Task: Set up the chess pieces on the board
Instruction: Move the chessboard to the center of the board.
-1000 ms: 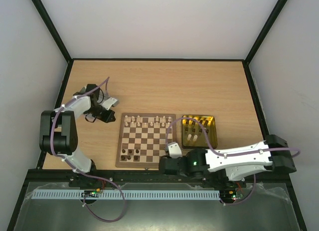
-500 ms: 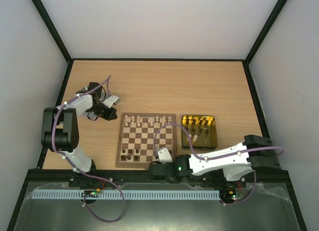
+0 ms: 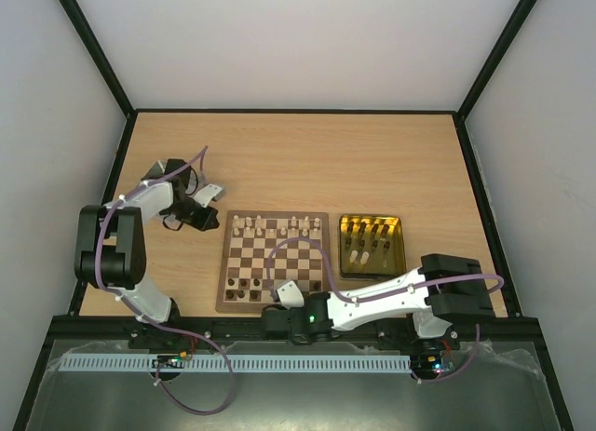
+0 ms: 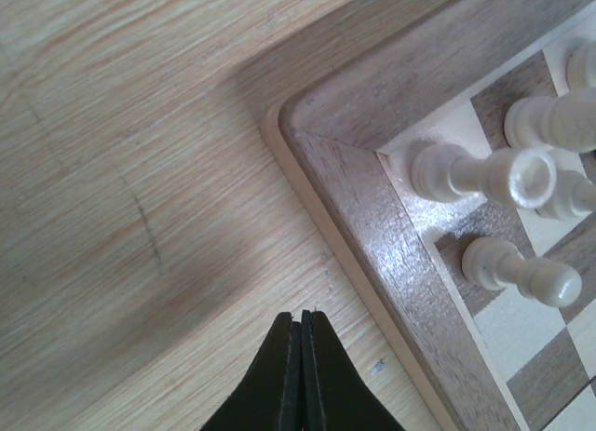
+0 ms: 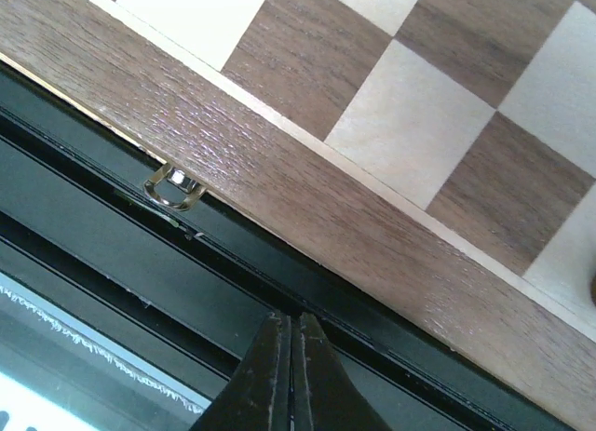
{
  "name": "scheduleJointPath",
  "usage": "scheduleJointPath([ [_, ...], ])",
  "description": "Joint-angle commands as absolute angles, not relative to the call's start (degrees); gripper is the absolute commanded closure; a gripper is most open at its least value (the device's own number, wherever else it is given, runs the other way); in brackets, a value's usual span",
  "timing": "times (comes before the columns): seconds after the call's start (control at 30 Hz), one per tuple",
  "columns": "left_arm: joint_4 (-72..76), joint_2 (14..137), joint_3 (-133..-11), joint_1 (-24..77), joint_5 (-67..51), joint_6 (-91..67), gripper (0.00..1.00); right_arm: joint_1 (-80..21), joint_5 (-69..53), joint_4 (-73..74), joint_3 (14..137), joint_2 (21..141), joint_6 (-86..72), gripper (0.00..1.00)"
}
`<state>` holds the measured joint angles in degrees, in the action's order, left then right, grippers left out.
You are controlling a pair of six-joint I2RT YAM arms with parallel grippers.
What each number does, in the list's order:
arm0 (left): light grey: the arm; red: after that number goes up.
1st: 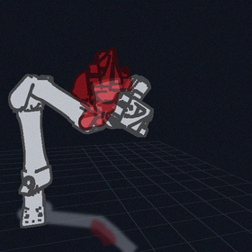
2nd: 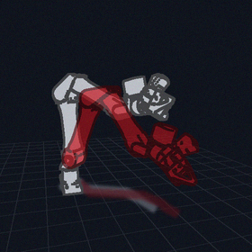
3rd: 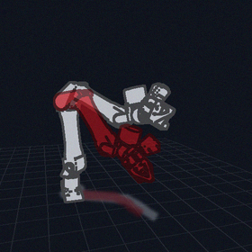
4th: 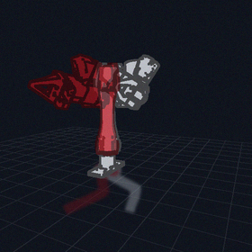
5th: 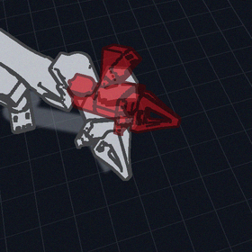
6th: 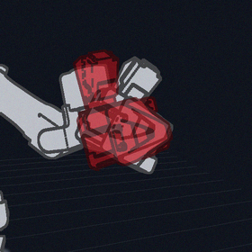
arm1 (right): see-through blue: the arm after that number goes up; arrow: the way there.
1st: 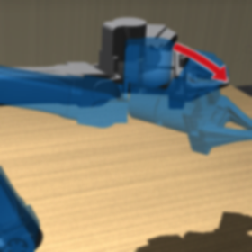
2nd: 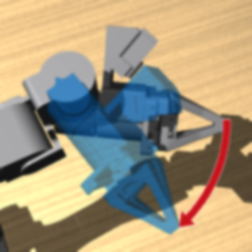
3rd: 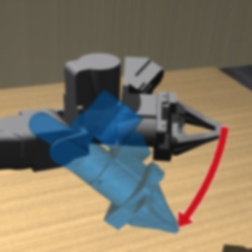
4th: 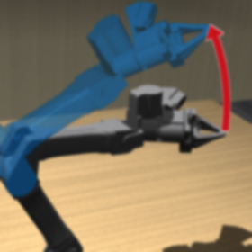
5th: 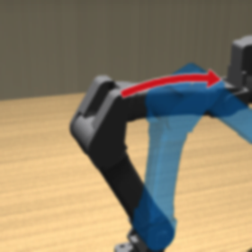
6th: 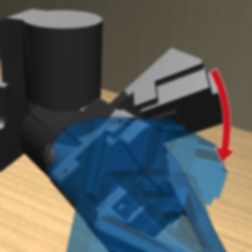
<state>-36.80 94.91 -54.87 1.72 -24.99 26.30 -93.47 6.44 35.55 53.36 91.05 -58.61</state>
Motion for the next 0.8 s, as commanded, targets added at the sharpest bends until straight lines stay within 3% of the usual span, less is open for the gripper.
scheduleJointPath([
  [0.0, -38.52, 92.36, -52.97, 2.09, -25.44, 26.76, 0.98, -93.89, 7.84, 35.08, 54.76, 92.46, -56.97, 0.98],
  [0.77, -37.40, 95.20, -56.50, 5.60, -25.64, 24.12, 0.98, -86.13, 9.58, 32.62, 56.84, 95.48, -52.11, 0.98],
])
